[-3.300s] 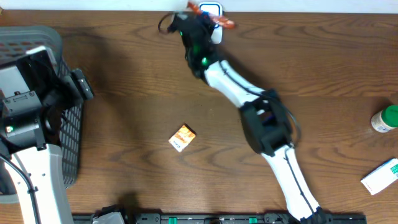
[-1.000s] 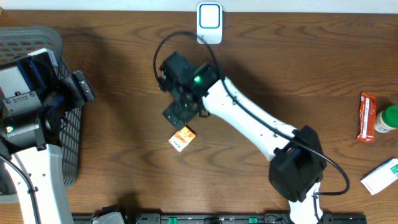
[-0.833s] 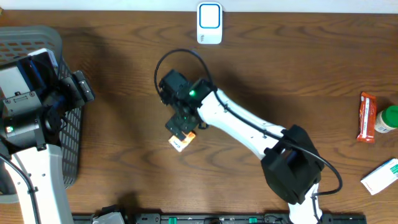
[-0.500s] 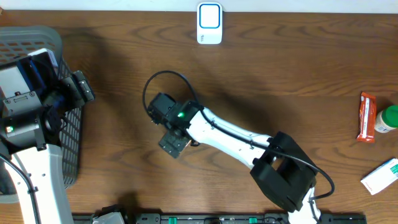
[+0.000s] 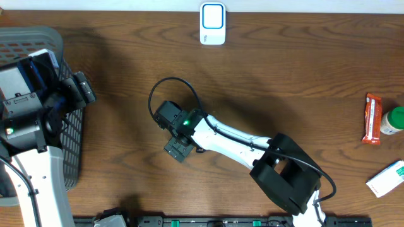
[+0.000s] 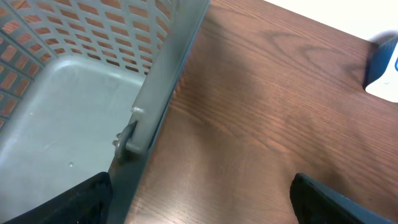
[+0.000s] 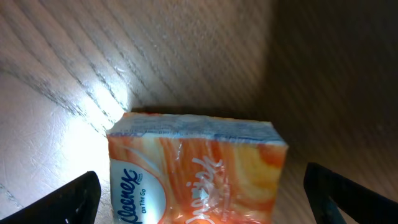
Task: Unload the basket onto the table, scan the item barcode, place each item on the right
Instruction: 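Lift the tissue pack and carry it toward the white scanner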
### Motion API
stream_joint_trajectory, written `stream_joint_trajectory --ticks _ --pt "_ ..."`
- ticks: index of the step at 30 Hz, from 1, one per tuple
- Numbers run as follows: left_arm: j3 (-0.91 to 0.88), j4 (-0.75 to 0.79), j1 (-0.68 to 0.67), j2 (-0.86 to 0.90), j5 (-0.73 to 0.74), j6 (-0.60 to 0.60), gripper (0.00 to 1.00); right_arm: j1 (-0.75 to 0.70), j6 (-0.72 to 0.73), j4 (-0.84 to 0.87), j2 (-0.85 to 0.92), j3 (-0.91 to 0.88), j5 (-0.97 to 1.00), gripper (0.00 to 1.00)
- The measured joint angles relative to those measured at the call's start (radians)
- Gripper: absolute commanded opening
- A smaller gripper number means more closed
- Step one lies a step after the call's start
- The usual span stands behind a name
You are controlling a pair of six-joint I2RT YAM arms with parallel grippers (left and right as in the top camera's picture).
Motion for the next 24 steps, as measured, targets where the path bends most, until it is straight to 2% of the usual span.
stream_joint_trajectory --ticks 7,13,24 --pt "0.0 0.0 0.0 0.0 0.0 0.0 0.91 0.0 0.034 0.033 0.0 -0.026 -0.021 0.97" --pt "0.0 0.0 0.0 0.0 0.0 0.0 0.91 0.0 0.072 0.044 0.0 -0.026 -0.028 0.68" --pt "0.0 0.0 0.0 0.0 0.0 0.0 0.91 0.0 0.121 0.029 0.008 -0.026 -0.029 0.67"
